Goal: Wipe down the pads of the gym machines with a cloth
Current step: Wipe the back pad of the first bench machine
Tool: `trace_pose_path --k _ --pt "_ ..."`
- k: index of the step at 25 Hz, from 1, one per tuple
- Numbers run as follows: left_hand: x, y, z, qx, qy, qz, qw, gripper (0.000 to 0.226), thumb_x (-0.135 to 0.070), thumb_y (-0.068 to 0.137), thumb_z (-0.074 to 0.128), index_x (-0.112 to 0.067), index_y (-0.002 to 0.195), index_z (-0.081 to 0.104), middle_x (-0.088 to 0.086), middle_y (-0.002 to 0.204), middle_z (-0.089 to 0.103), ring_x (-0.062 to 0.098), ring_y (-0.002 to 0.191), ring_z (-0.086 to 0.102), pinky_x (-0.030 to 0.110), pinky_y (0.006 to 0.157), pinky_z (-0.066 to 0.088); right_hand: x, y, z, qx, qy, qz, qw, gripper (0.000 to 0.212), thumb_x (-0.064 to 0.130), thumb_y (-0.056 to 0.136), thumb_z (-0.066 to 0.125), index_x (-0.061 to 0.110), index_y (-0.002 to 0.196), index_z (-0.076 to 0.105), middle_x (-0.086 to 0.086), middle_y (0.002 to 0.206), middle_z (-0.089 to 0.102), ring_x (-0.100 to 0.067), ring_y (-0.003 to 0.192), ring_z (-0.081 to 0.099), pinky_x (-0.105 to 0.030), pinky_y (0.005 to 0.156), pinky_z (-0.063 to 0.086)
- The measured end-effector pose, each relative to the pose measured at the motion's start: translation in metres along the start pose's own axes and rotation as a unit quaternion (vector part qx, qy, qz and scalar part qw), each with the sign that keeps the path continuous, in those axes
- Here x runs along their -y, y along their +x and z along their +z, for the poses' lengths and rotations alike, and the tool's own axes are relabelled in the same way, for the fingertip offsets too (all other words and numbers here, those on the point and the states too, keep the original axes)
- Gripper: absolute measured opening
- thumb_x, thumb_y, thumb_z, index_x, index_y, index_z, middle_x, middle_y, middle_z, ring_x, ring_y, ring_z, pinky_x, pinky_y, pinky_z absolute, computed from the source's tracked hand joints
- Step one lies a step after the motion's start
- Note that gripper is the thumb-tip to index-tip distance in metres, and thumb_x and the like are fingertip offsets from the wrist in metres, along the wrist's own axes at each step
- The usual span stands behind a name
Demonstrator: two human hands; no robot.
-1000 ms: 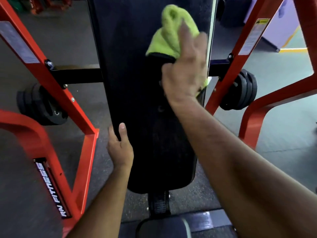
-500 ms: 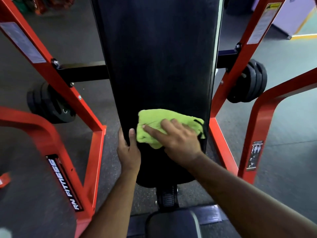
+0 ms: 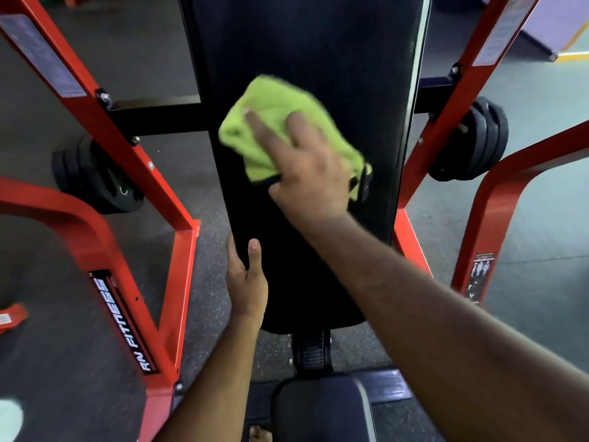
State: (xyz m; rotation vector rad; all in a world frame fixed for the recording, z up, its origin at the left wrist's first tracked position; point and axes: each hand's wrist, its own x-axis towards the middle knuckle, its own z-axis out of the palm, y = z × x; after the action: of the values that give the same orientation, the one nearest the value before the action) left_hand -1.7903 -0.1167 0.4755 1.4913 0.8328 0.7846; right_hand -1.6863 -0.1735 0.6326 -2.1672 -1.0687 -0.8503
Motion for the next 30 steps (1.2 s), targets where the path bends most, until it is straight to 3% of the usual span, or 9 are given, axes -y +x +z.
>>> trace_pose_path --k 4,5,9,13,16,18,22,27,30 --pt "0.012 0.004 -0.007 0.042 -0.043 -0.030 0.998 0.056 -0.029 0.088 0.053 -0.012 0.140 0.045 0.010 0.135 0.058 0.023 0.126 0.055 0.037 0.107 0.042 0.002 -0.090 0.024 0.091 -0.008 -0.180 0.979 0.044 0.026 0.088 0.053 0.031 0.131 0.063 -0.001 0.095 0.060 -0.025 0.075 0.057 -0.035 0.050 0.047" --pt "0.011 0.002 -0.008 0.053 -0.064 -0.048 0.995 0.055 -0.034 0.086 0.057 -0.020 0.138 0.047 0.007 0.131 0.059 0.022 0.124 0.056 0.036 0.108 0.042 -0.009 -0.110 0.020 0.113 -0.007 -0.182 0.977 0.043 0.028 0.089 0.054 0.033 0.131 0.062 0.001 0.096 0.056 -0.024 0.076 0.056 -0.036 0.051 0.047" --pt "0.007 0.000 -0.006 0.050 -0.033 -0.008 0.998 0.046 -0.024 0.105 0.039 -0.031 0.149 0.026 -0.036 0.133 0.038 -0.034 0.115 0.035 -0.005 0.094 0.026 -0.077 -0.123 -0.021 0.066 -0.021 0.015 0.997 0.072 0.011 0.071 0.075 0.039 0.134 0.054 0.001 0.093 0.039 -0.028 0.076 0.054 -0.040 0.051 0.051" --pt "0.007 -0.002 -0.004 0.052 -0.042 0.002 0.998 0.047 -0.020 0.106 0.036 -0.031 0.148 0.020 -0.041 0.131 0.033 -0.036 0.115 0.030 -0.007 0.092 0.023 -0.079 -0.027 -0.038 -0.058 -0.006 0.186 0.981 0.075 0.007 0.065 0.061 0.035 0.134 0.059 -0.002 0.091 0.044 -0.017 0.074 0.044 -0.030 0.055 0.040" --pt "0.007 0.001 -0.005 0.059 -0.042 0.005 0.997 0.046 -0.018 0.106 0.037 -0.029 0.148 0.022 -0.036 0.135 0.035 -0.032 0.118 0.033 -0.005 0.095 0.025 -0.020 0.002 -0.011 -0.057 0.004 0.077 0.995 0.075 0.002 0.060 0.063 0.027 0.130 0.064 -0.009 0.092 0.059 -0.026 0.075 0.055 -0.030 0.045 0.039" --pt "0.007 0.002 -0.006 0.065 -0.058 0.000 0.996 0.046 -0.016 0.105 0.042 -0.023 0.147 0.027 -0.027 0.139 0.038 -0.029 0.118 0.038 0.000 0.098 0.030 0.010 -0.026 0.016 -0.006 0.007 -0.028 1.000 0.057 0.010 0.075 0.057 0.027 0.129 0.066 -0.006 0.092 0.063 -0.029 0.073 0.057 -0.031 0.043 0.040" --pt "0.027 0.002 -0.017 0.085 -0.136 -0.100 0.982 0.081 -0.050 0.062 0.083 -0.016 0.128 0.050 0.006 0.119 0.062 0.014 0.111 0.059 0.034 0.105 0.046 0.013 -0.117 0.038 0.075 -0.007 -0.160 0.984 0.040 0.028 0.089 0.058 0.032 0.128 0.065 0.001 0.093 0.063 -0.024 0.077 0.058 -0.036 0.050 0.050" --pt "0.055 -0.032 -0.014 0.037 0.018 -0.061 0.997 0.061 -0.034 0.101 0.048 -0.025 0.155 0.021 -0.015 0.155 0.029 -0.023 0.130 0.030 0.008 0.111 0.024 -0.061 -0.155 -0.008 0.019 -0.039 0.128 0.991 0.064 0.016 0.070 0.072 0.036 0.130 0.061 -0.006 0.088 0.055 -0.027 0.072 0.057 -0.031 0.050 0.045" --pt "0.070 -0.052 -0.006 0.005 0.045 -0.049 0.998 0.079 -0.054 0.090 0.053 -0.030 0.154 0.015 -0.007 0.160 0.024 0.004 0.146 0.026 0.037 0.122 0.023 -0.068 -0.104 -0.013 -0.057 -0.050 0.206 0.976 0.054 0.023 0.079 0.070 0.036 0.131 0.062 -0.008 0.089 0.055 -0.021 0.071 0.054 -0.030 0.051 0.042"
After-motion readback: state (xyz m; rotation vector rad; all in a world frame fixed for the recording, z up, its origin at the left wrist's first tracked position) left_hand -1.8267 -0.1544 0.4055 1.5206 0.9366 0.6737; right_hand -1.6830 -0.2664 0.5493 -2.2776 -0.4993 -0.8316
